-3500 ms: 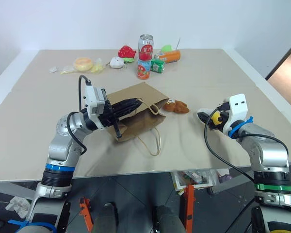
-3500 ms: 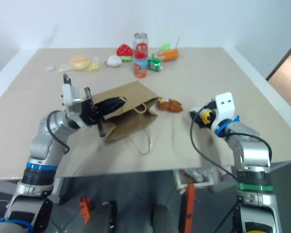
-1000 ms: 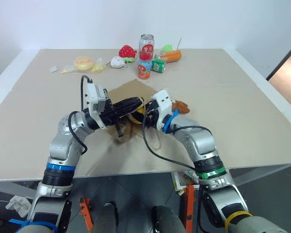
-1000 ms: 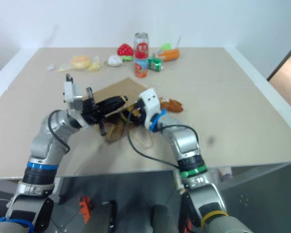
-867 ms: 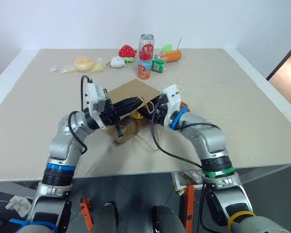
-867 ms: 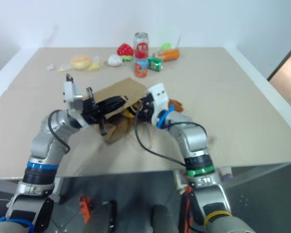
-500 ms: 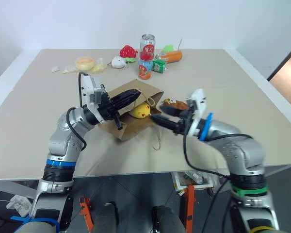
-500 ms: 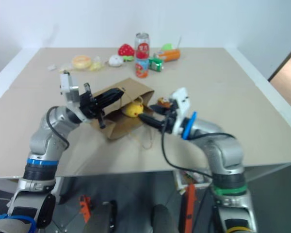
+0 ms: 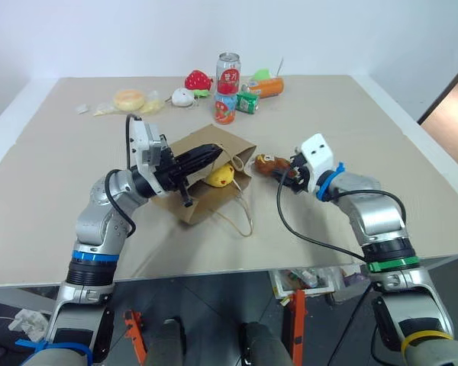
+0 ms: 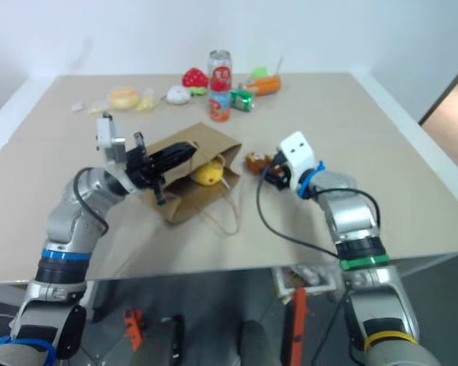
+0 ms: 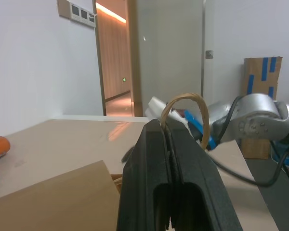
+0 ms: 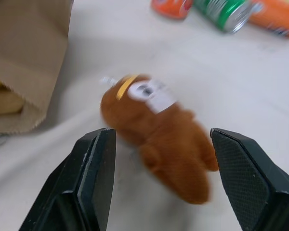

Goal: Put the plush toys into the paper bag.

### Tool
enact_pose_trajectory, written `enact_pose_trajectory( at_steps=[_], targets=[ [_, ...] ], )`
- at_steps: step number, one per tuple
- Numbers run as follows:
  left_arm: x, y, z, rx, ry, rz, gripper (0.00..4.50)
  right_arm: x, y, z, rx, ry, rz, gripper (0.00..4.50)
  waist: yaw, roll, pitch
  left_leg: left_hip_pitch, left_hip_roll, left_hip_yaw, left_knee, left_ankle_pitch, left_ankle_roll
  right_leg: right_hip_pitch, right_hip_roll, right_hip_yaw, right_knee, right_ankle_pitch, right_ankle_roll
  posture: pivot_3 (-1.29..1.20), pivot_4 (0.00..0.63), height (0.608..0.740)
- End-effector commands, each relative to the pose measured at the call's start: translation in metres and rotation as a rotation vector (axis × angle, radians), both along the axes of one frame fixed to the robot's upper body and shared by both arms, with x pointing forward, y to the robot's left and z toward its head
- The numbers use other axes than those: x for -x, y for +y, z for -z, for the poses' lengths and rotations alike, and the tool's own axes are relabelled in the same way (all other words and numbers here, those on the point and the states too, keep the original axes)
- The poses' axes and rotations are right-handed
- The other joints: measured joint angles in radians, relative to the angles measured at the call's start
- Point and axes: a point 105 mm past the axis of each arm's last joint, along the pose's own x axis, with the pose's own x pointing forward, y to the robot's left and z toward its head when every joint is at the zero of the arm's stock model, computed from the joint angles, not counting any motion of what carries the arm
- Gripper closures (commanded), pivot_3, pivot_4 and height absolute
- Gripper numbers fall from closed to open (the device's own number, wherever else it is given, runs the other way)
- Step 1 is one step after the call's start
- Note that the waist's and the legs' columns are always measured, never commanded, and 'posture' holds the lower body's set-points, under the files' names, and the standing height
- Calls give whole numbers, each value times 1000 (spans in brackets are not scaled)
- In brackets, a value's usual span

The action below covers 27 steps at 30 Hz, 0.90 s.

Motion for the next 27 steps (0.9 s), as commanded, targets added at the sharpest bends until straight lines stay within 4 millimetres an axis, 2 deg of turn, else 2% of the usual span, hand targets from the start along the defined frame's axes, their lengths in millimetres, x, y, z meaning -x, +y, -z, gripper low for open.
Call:
enact_pose_trajectory(
  at_steps=[1,5,10,12,13,14,16,17,18,20,24,27],
  targets=[
    [7,3,-13,10,-62,-4,4500,-14,-3,-11,64,-59,40,1096,1,0,0,0,0,0,0,0,0,0,0,0,0,0,0,0,150,740],
    [7,4,-14,11,-64,-10,4500,-25,-9,-9,120,-76,109,1096,2,0,0,0,0,0,0,0,0,0,0,0,0,0,0,0,150,740],
    [7,5,-15,12,-69,-14,4500,-31,-2,-4,152,-84,118,1096,1,0,0,0,0,0,0,0,0,0,0,0,0,1,-1,0,150,740],
    [7,5,-15,12,-70,-15,4500,-31,0,-1,140,-77,114,1584,1,0,0,0,0,0,0,0,0,0,0,0,0,1,-1,0,150,740],
    [7,5,-15,11,-71,-15,4500,-30,1,1,130,-71,104,1662,0,0,0,0,0,0,0,0,0,0,0,0,0,1,-1,0,150,740],
    [7,5,-15,11,-71,-16,4500,-29,2,3,125,-67,95,2238,0,0,0,0,0,0,0,0,0,0,0,0,0,1,0,0,150,740],
    [7,4,-16,11,-73,-17,4500,-27,2,5,119,-61,88,2926,0,0,0,0,0,0,0,0,0,0,0,0,0,0,0,0,150,740],
    [7,5,-16,11,-73,-17,4500,-26,1,5,119,-58,87,3454,0,0,0,0,0,0,0,0,0,0,0,0,0,0,0,0,150,740],
    [7,5,-17,13,-73,-18,4500,-25,0,6,117,-57,85,3592,0,0,0,0,0,0,0,0,0,0,0,0,0,0,0,0,150,740],
    [7,5,-17,16,-71,-20,4500,-24,-3,6,112,-56,88,4390,0,0,0,0,0,0,0,0,0,0,0,0,0,1,0,0,150,740],
    [6,5,-17,23,-63,-19,4500,-21,-17,-8,18,-73,144,4484,0,0,0,0,0,0,0,0,0,0,0,0,0,1,0,0,150,740],
    [6,5,-17,25,-62,-19,4500,-5,-21,-15,-124,-12,98,4484,3,0,0,0,0,0,0,0,0,0,0,0,0,1,0,0,150,740]
  ],
)
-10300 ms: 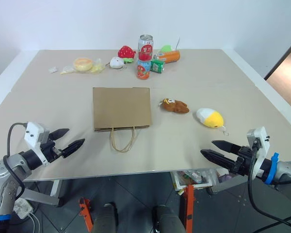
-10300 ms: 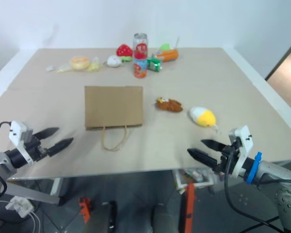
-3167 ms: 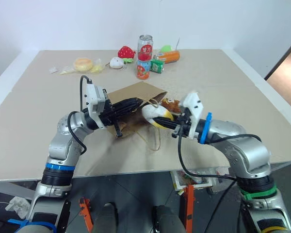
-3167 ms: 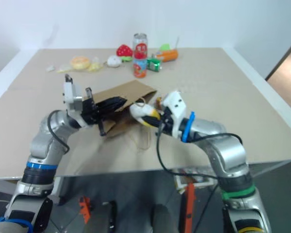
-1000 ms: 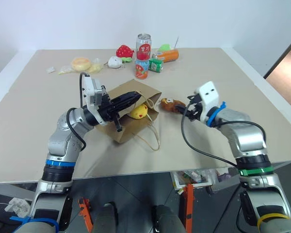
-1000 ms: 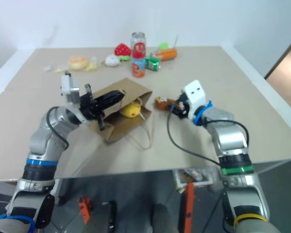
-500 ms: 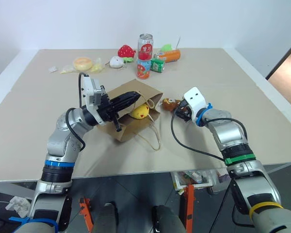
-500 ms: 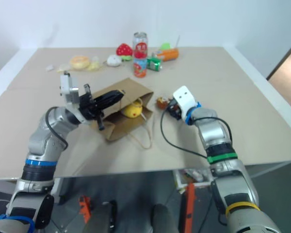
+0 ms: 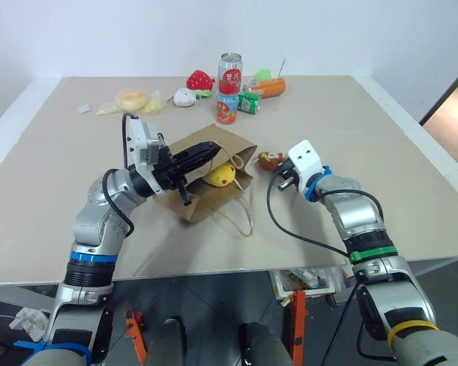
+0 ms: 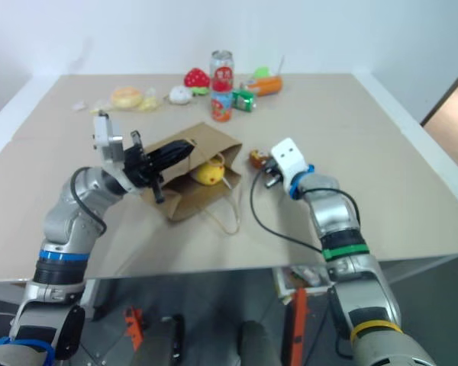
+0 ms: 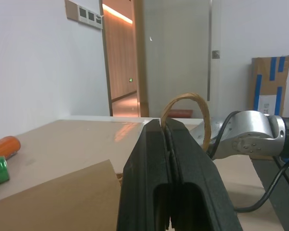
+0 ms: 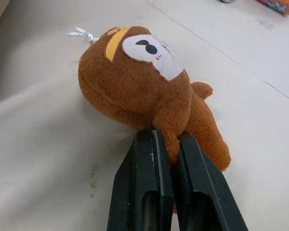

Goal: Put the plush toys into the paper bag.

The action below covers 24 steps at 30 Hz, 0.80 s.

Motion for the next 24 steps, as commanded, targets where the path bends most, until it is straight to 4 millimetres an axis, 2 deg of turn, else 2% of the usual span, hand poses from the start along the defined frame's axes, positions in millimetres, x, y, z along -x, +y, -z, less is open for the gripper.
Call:
enact_pose_trajectory(
  at_steps=[1,5,9,12,15,17,20,24],
  targets=[
    [6,3,-15,18,-56,4,4500,23,-8,-31,-144,-21,-78,4484,0,0,0,0,0,0,0,0,0,0,0,0,0,0,0,0,150,740],
    [6,3,-14,14,-53,10,4500,56,-13,-51,-167,-21,-199,4484,3,0,0,0,0,0,0,0,0,0,0,0,0,-1,1,0,150,740],
    [6,3,-14,11,-52,12,4500,92,-2,-63,-113,-3,-382,4484,3,1,1,0,0,0,0,0,0,0,0,0,0,-1,1,0,150,740],
    [6,3,-14,10,-53,13,4500,121,30,-56,-59,65,-573,4484,-2,1,0,2,0,0,1,0,0,1,0,0,0,0,0,0,150,740],
    [6,3,-14,10,-54,13,4500,131,68,-40,-53,116,-674,4484,-5,1,0,3,0,0,1,-1,-1,1,0,1,0,0,0,0,150,740],
    [6,2,-14,11,-56,12,4500,130,89,-30,-47,131,-706,4484,-5,1,0,3,0,0,1,-1,-1,2,0,1,0,0,-1,0,150,740],
    [6,2,-14,13,-56,11,4500,116,99,-25,-44,135,-656,4484,-3,1,0,3,0,0,2,0,-1,1,0,1,0,1,-1,0,150,740],
    [7,2,-13,11,-56,10,4500,92,117,-32,-57,95,-612,4484,-1,1,0,1,0,0,2,0,-1,1,0,1,0,1,-1,0,150,740]
  ],
)
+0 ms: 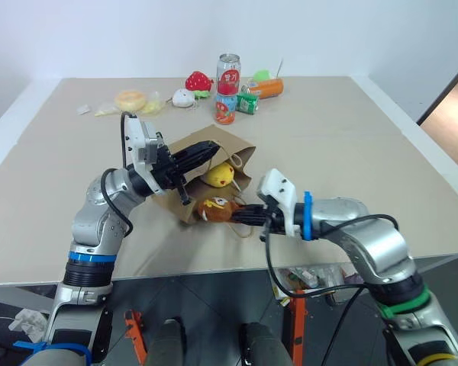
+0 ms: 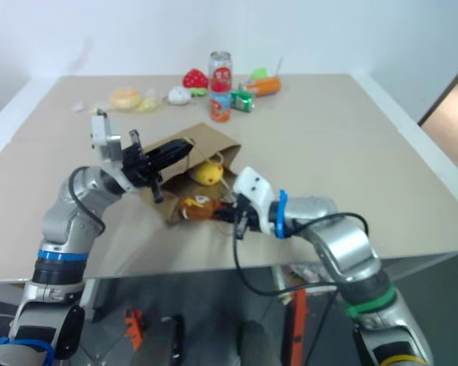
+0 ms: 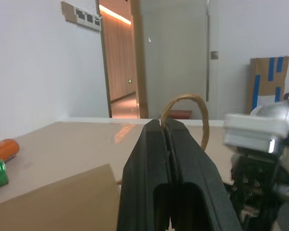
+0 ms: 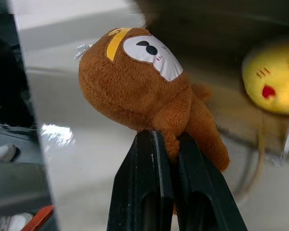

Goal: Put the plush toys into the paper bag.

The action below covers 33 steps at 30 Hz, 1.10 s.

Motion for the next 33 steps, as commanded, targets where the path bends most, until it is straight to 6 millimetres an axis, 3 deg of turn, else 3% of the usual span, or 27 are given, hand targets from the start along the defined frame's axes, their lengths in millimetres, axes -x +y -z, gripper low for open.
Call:
enact_pose_trajectory(
  at_steps=[1,4,8,16,22,23,27,33],
  targets=[
    [6,1,-12,11,-54,5,4500,-39,17,-24,-26,-103,106,4484,2,0,0,0,0,0,0,0,0,0,0,0,0,0,0,0,150,740],
    [7,3,-13,12,-57,1,4500,-48,16,-33,-56,-112,117,4484,3,0,0,-1,0,0,0,0,0,0,0,0,0,0,0,0,150,740],
    [7,4,-12,11,-54,-2,4500,-57,13,-29,-29,-116,145,4484,2,0,0,-1,0,0,-1,0,0,-1,0,0,0,0,1,0,150,740],
    [8,1,-12,8,-52,10,4500,-64,60,-34,-121,-98,132,4484,-1,0,0,-1,0,0,-1,0,0,-1,1,0,0,0,1,0,150,740],
    [8,1,-12,11,-52,10,4500,-62,75,-20,-128,-55,124,4484,2,0,0,-1,0,0,-1,0,0,-1,1,0,1,0,1,0,150,740],
    [8,1,-12,12,-52,8,4500,-60,77,-17,-128,-42,105,3809,2,0,0,-1,0,0,-1,0,0,-1,1,0,1,0,1,0,150,740],
    [8,1,-13,17,-51,4,4500,-61,74,-11,-115,-22,122,2358,1,0,0,-1,0,0,-1,0,0,-2,1,0,1,0,1,0,150,740],
    [7,0,-13,24,-47,0,4500,-62,58,-21,-131,-11,129,2226,1,0,0,-1,0,0,-1,0,0,-2,1,0,1,0,1,0,150,740]
  ],
)
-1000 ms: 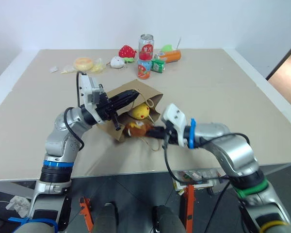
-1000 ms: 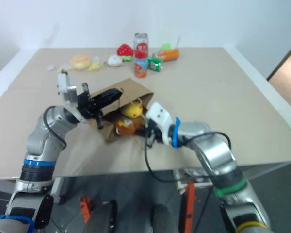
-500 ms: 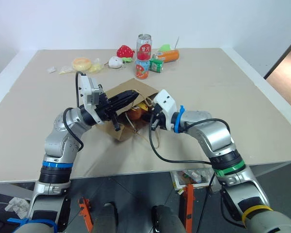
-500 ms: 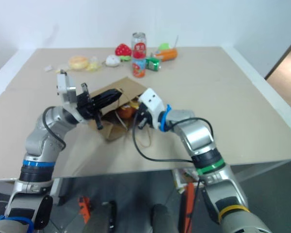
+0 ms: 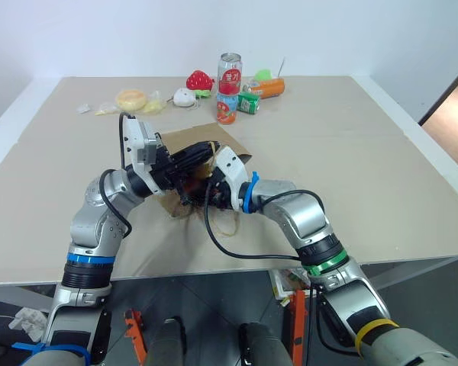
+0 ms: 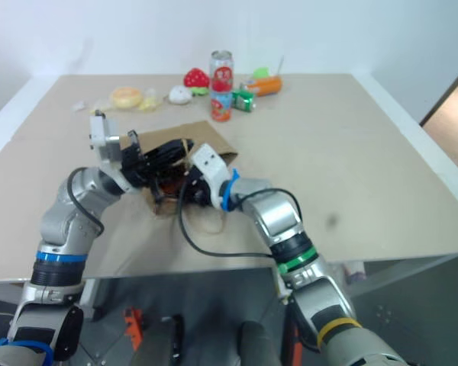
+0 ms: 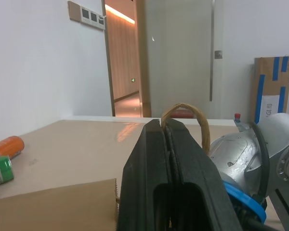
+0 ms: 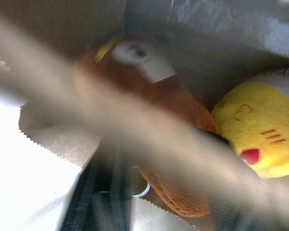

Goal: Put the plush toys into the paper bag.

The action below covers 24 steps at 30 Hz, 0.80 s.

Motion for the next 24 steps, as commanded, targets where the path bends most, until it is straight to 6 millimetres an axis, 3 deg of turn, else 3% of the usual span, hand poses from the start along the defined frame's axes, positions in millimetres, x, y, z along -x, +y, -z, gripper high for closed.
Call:
enact_pose_trajectory(
  at_steps=[1,9,18,20,24],
  targets=[
    [5,0,-14,25,-46,7,4500,0,-10,-25,-39,-64,-4,2226,0,0,0,0,0,0,0,0,0,0,0,0,0,0,0,0,150,740],
    [-4,4,-23,102,-3,-14,4500,14,-39,-47,-97,-78,-25,2226,1,0,0,-1,0,0,0,0,0,0,0,0,0,0,0,0,150,740],
    [-7,5,-26,116,8,-18,4500,19,-25,-33,-96,-57,-42,2226,0,0,0,0,0,0,0,0,0,-1,0,0,0,0,0,0,150,740],
    [-7,5,-26,116,7,-20,4500,13,-30,-31,-78,-66,-8,2226,0,0,0,0,0,0,0,0,0,-1,0,0,0,0,0,0,150,740],
    [-7,7,-26,125,12,-30,4500,7,-55,-59,-156,-116,30,2226,0,0,0,-1,0,0,0,0,0,-1,0,0,0,0,0,0,150,740]
  ],
)
